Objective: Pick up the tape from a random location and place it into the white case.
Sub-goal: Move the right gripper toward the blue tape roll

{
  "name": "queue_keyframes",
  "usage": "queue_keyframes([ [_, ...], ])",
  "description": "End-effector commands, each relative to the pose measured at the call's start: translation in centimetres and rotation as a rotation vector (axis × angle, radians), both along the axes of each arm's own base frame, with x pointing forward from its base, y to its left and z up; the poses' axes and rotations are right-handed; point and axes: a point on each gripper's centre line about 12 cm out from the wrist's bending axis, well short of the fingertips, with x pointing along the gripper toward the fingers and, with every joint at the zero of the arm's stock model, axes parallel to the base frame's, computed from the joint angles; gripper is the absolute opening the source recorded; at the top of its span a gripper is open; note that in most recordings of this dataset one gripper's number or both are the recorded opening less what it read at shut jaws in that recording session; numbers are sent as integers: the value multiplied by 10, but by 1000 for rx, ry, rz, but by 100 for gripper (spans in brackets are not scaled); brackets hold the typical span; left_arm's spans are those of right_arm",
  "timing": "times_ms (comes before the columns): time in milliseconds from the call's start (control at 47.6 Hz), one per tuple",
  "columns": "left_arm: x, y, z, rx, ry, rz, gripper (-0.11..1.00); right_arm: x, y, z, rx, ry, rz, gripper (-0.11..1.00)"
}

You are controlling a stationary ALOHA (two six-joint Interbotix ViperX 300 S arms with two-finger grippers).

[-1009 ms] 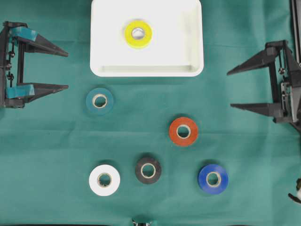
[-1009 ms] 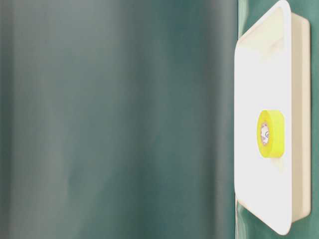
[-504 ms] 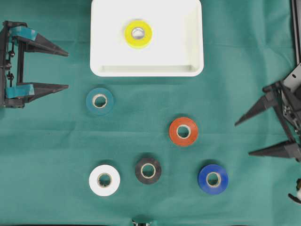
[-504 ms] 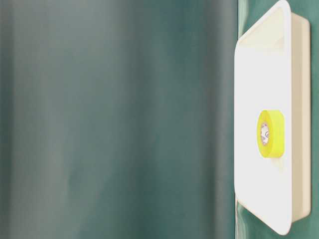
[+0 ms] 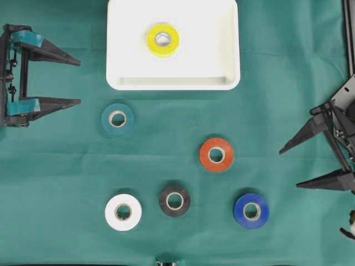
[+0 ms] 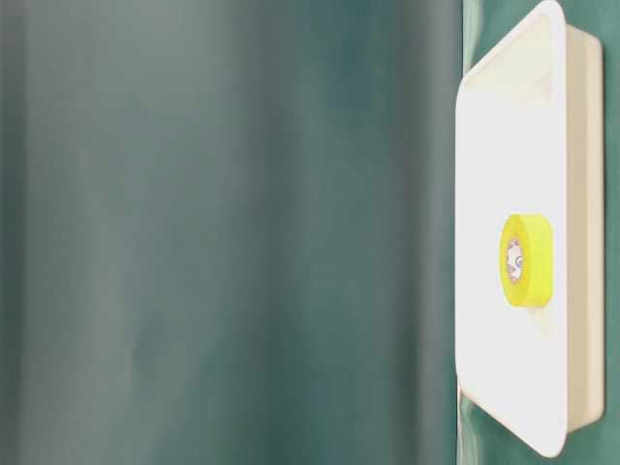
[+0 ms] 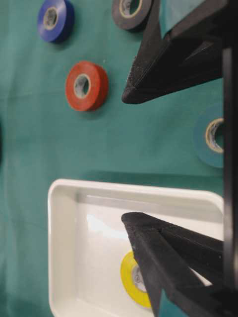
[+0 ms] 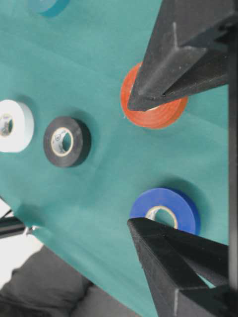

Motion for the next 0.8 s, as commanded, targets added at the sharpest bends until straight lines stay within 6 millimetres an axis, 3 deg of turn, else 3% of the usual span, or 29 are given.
queue_keyframes([
  [0, 2, 1, 6, -2, -22, 4, 98, 3, 3, 7, 8, -15, 4, 92],
  [315, 2, 1, 6, -2, -22, 4, 98, 28, 14, 0, -20, 42, 4, 92],
  [777, 2, 1, 6, -1, -18, 4, 98, 63, 49, 4, -47, 92, 64, 92],
])
